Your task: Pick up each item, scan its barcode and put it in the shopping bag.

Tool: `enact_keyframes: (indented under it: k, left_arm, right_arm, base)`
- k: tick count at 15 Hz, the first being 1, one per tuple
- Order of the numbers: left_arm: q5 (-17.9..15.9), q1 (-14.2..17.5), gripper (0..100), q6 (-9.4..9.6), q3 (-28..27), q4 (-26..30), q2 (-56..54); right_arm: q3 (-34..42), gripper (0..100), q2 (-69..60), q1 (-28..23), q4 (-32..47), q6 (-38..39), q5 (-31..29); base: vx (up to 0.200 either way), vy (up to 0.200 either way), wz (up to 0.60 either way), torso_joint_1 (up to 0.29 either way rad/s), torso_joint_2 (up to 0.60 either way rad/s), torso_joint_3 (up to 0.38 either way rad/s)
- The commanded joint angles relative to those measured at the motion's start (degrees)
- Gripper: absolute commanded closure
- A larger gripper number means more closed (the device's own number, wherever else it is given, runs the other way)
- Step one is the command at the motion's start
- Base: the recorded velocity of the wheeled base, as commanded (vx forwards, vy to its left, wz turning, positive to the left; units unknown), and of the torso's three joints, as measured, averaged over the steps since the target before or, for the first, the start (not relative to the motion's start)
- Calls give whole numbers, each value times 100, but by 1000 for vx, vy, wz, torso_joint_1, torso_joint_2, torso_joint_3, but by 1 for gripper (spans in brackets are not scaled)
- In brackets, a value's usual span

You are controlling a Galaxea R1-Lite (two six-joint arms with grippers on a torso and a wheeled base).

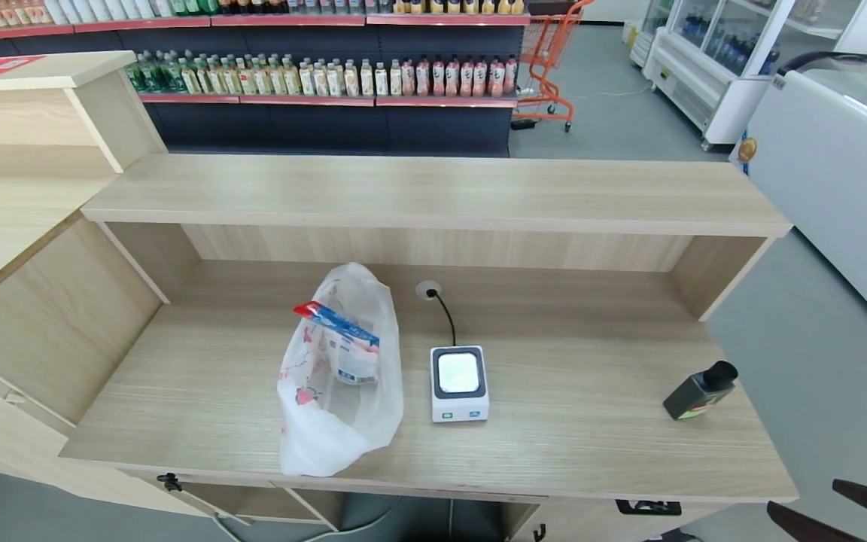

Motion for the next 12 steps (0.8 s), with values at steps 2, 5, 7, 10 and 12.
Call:
enact_keyframes:
  k: [2, 5, 7, 10, 12]
  left_arm:
    - [0, -2, 0, 0, 0, -1, 9]
    - [0, -2, 0, 0, 0, -1, 9]
    - [0, -2, 0, -9, 0, -1, 9]
    - [0, -2, 0, -18, 0, -1, 9]
    - [0, -2, 0, -9, 0, -1, 9]
  right_arm:
    - [-2, 0, 67, 1, 0, -3, -12]
    - [-2, 0, 164, -8, 71, -21, -21]
    - [-90, 0, 322, -131, 352, -82, -82]
    - [-221, 0, 762, -430, 378, -530, -478]
    - [-652, 0, 1271, -447, 405, -812, -548]
  base:
    - [0, -200, 0, 5, 0, 2]
    - [0, -200, 0, -1, 1, 1]
    - [0, -200, 0, 2, 2, -2]
    - [0, -200, 0, 2, -2, 4]
    - [0, 0, 0, 0, 0, 0]
